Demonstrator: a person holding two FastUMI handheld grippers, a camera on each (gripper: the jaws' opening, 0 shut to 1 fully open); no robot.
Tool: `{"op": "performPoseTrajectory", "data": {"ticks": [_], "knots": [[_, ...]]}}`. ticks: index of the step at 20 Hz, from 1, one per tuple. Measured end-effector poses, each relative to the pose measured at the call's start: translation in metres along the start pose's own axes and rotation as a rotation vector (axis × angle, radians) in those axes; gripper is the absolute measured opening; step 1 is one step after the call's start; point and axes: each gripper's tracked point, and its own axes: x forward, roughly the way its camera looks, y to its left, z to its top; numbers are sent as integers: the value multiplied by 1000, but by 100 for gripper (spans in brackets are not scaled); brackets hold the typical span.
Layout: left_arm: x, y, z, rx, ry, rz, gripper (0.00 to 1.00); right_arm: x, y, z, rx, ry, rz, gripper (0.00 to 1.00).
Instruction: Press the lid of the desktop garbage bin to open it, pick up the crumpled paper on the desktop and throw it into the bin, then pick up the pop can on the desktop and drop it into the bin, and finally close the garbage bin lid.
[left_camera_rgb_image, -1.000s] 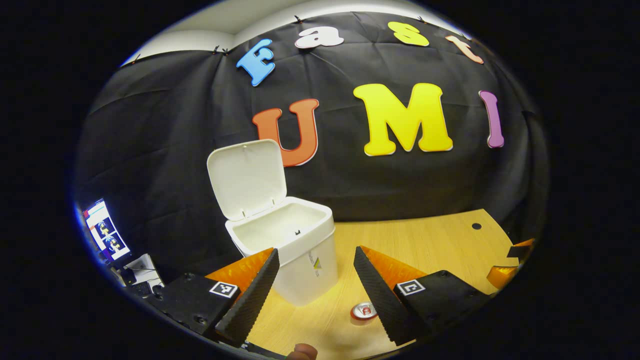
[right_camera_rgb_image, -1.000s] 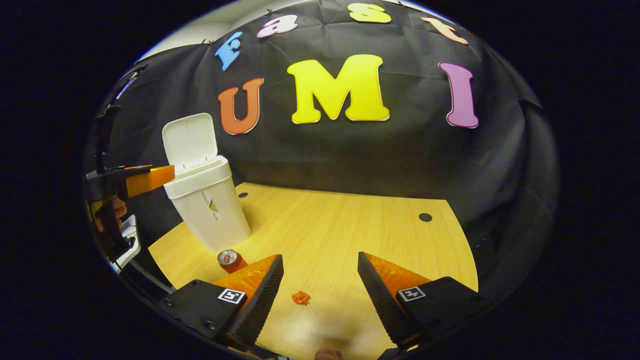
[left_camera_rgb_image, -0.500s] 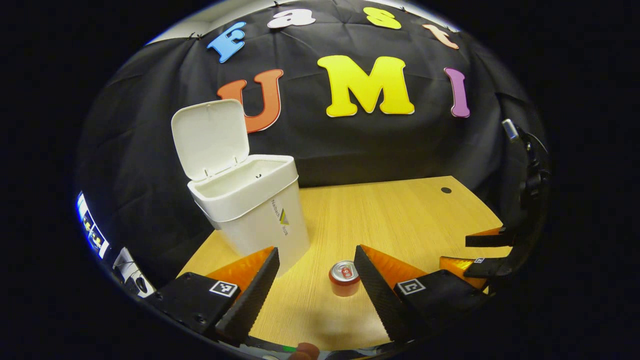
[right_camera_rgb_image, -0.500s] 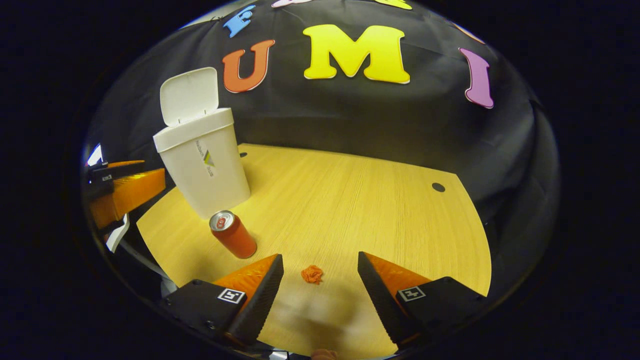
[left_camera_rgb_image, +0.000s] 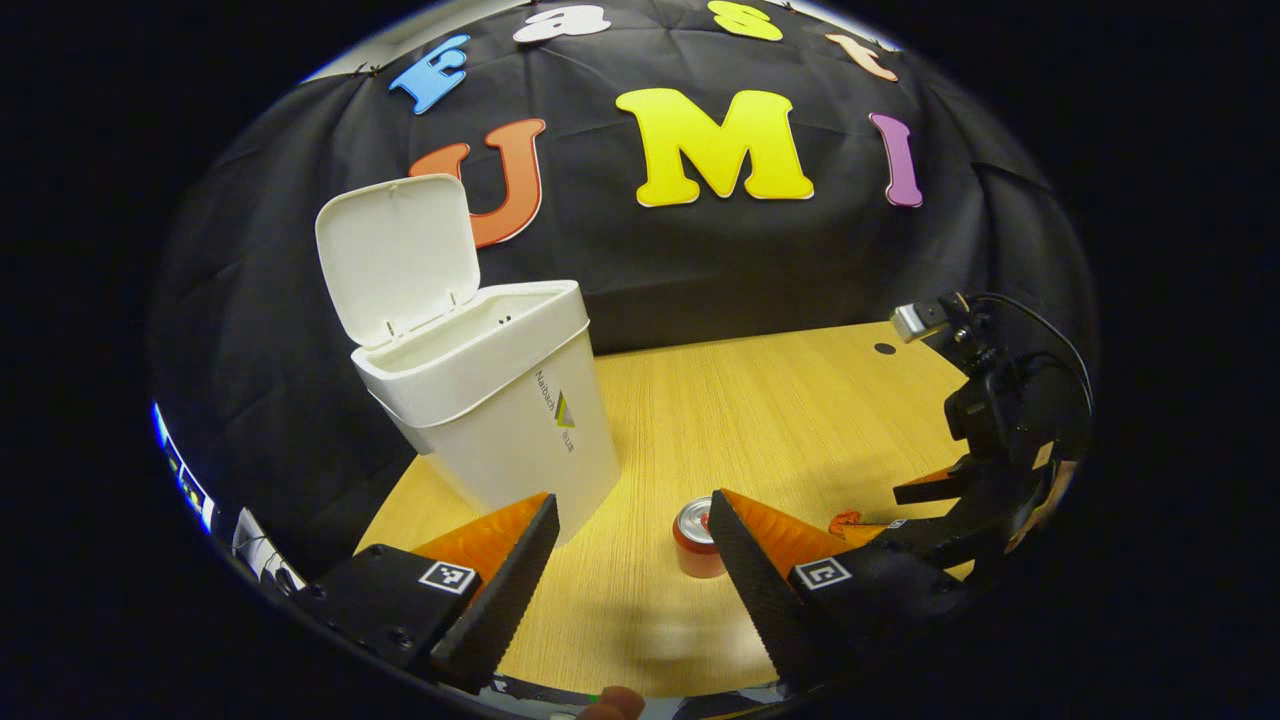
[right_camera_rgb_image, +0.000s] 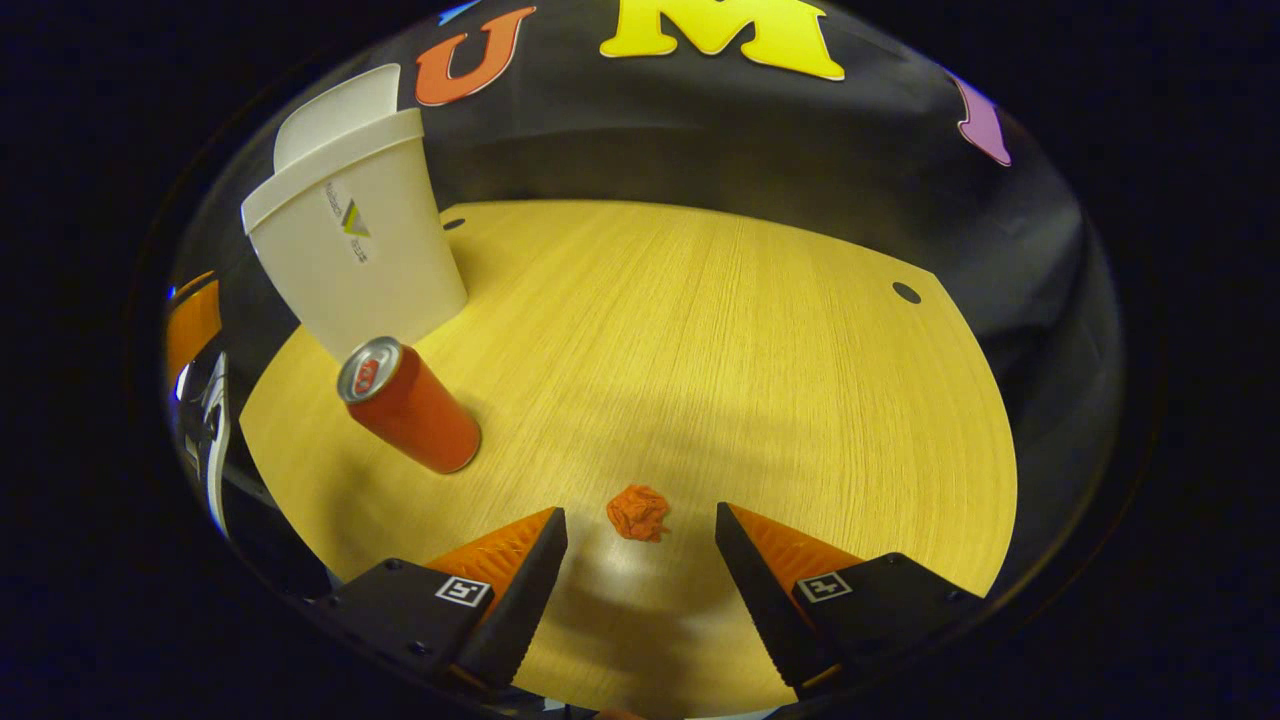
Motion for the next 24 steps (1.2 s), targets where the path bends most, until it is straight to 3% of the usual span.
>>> {"op": "performPoseTrajectory", "data": {"ticks": [2,4,7,12,13,14,15,19,24], "knots": [[2,1,-7,-6,14,-14,99,12,3,-6,-4,60,12,94],[2,1,-11,-4,16,-26,99,24,3,-15,-10,129,7,81],[4,3,-19,0,33,-27,99,29,2,-14,16,174,18,68],[9,3,-28,-12,68,-31,99,33,8,-4,-38,187,36,72],[8,4,-30,-15,72,-29,99,34,7,-1,-49,190,32,67],[7,5,-29,-17,70,-21,99,37,9,-2,-58,192,36,54],[6,7,-26,-19,65,-14,99,38,11,-2,-65,194,40,47],[3,9,-24,-11,62,-4,99,42,14,-5,-87,215,61,52],[-1,16,-26,-6,78,13,99,41,17,-4,-86,220,87,49]]}}
